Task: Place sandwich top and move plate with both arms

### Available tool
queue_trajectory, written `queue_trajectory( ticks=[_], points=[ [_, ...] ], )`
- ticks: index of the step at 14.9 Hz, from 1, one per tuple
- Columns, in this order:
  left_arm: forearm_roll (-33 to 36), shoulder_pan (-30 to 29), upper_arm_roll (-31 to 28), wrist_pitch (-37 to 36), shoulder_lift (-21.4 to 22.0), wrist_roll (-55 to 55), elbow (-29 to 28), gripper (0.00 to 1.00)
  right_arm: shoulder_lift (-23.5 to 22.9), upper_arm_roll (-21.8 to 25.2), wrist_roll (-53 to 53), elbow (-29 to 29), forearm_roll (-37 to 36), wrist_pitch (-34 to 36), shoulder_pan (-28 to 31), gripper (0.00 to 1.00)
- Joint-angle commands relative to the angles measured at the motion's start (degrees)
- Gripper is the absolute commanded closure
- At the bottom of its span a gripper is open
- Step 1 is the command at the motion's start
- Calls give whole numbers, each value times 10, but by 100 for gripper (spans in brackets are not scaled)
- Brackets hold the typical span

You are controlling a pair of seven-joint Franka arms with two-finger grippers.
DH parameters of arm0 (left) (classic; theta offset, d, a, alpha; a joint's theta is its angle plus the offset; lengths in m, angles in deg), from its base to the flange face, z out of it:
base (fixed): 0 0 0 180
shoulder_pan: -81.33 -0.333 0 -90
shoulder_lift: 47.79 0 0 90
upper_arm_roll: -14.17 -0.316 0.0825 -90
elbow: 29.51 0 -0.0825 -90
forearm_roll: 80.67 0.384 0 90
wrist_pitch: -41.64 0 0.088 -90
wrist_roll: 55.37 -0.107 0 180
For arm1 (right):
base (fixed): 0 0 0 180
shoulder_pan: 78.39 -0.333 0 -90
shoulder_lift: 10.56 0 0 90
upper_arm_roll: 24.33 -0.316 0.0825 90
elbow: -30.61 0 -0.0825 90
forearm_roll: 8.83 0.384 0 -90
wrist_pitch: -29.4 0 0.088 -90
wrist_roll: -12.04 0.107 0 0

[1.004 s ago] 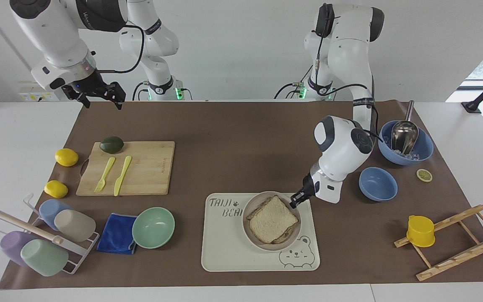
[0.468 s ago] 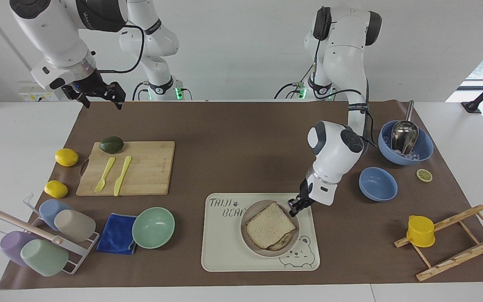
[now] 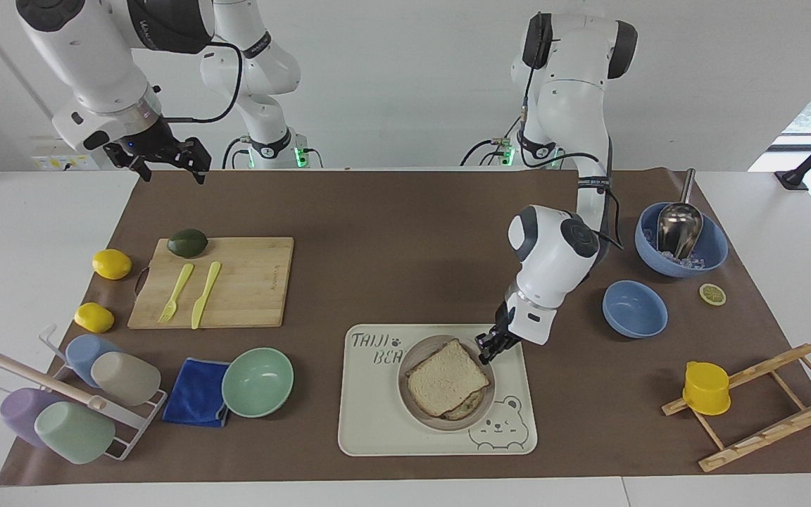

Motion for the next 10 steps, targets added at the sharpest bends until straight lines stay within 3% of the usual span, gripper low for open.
queue_trajectory(
  ticks=[1, 4, 10],
  points=[
    [3, -4, -2, -23, 10, -10, -3, 0, 7, -3, -17, 2, 10, 4, 9, 0],
    [6, -28, -4, -61, 19, -22, 1, 0, 7, -3, -16, 2, 10, 4, 9, 0],
    [33, -108, -13, -149, 106, -47, -2, 0, 7, -3, -17, 2, 10, 4, 9, 0]
  ],
)
